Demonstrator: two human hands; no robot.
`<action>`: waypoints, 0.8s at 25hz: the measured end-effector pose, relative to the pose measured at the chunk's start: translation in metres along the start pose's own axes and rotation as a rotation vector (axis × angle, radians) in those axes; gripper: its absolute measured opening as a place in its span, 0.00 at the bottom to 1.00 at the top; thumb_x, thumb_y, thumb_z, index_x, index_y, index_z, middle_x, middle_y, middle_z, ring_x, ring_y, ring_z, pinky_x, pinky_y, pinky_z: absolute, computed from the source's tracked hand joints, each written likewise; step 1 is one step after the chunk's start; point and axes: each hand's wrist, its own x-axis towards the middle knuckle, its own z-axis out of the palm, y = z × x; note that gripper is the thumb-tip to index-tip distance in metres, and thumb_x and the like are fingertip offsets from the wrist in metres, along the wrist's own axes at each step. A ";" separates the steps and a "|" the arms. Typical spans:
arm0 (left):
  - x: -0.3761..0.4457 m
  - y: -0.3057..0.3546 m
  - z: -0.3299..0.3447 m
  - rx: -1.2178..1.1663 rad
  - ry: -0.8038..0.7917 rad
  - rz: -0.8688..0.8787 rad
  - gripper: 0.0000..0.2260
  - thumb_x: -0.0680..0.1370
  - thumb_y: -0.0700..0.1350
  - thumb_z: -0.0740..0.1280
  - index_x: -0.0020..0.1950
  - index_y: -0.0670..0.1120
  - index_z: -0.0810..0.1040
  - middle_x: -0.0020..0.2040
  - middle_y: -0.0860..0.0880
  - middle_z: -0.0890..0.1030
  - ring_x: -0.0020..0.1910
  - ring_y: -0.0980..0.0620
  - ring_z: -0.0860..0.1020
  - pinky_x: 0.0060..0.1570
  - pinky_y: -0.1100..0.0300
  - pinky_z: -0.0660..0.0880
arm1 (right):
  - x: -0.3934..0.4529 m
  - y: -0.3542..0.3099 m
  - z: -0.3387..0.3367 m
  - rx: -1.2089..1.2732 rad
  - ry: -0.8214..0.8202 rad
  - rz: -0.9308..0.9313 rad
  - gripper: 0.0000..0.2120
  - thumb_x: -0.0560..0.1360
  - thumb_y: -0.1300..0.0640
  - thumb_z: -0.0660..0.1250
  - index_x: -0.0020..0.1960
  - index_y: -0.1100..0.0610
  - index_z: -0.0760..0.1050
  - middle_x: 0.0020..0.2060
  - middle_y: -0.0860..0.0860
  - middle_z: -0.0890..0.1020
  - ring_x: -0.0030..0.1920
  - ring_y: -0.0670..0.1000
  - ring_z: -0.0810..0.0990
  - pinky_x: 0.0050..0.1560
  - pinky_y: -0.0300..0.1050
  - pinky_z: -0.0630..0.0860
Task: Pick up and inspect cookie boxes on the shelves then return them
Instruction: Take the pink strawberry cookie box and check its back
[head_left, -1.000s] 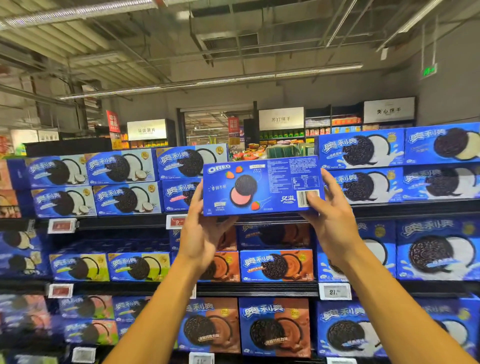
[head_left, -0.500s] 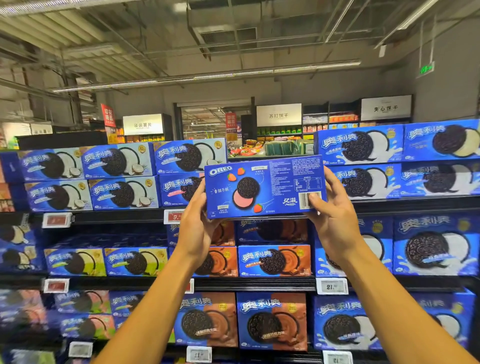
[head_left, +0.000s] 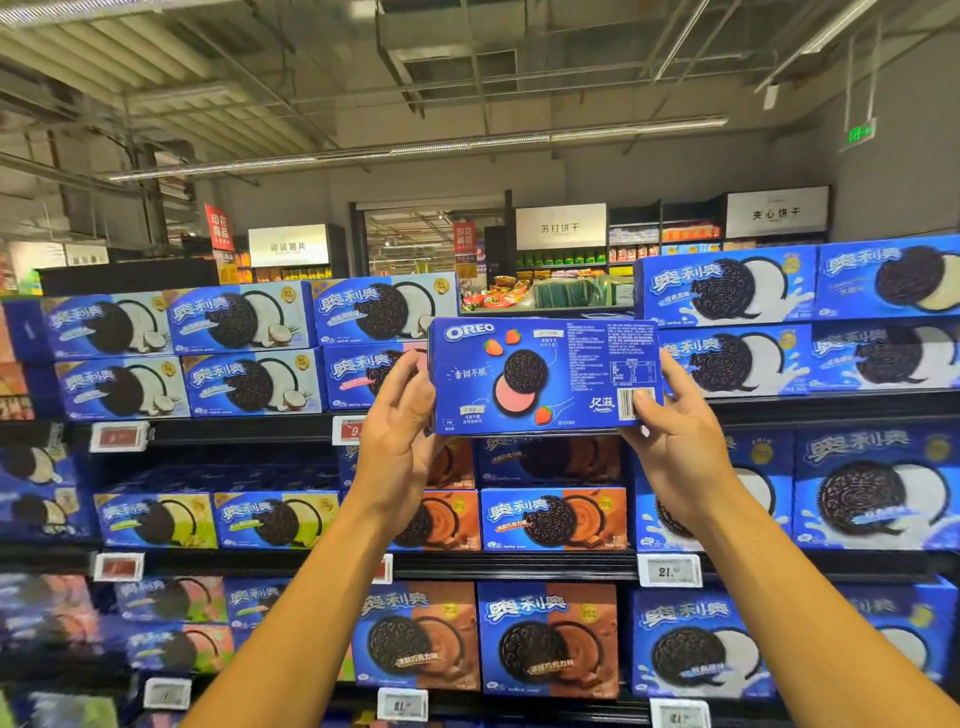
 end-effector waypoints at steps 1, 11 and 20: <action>-0.002 0.001 0.003 -0.031 -0.044 -0.013 0.30 0.76 0.51 0.69 0.76 0.43 0.65 0.70 0.43 0.75 0.69 0.43 0.73 0.63 0.50 0.75 | 0.001 0.003 0.000 0.030 0.003 0.019 0.22 0.81 0.69 0.58 0.70 0.50 0.71 0.56 0.50 0.84 0.50 0.48 0.84 0.47 0.41 0.81; -0.018 -0.005 0.037 0.130 0.005 0.066 0.26 0.74 0.46 0.69 0.72 0.50 0.70 0.65 0.46 0.80 0.62 0.44 0.80 0.55 0.48 0.80 | -0.009 0.003 0.037 -0.409 0.133 -0.048 0.27 0.81 0.57 0.67 0.77 0.49 0.63 0.68 0.40 0.75 0.63 0.33 0.73 0.61 0.32 0.70; -0.032 -0.025 0.066 0.272 -0.133 0.112 0.20 0.77 0.43 0.66 0.69 0.54 0.71 0.66 0.56 0.79 0.66 0.57 0.76 0.66 0.57 0.73 | -0.033 -0.006 0.071 -0.181 -0.109 0.003 0.15 0.83 0.52 0.61 0.69 0.43 0.71 0.58 0.39 0.83 0.58 0.43 0.82 0.55 0.40 0.80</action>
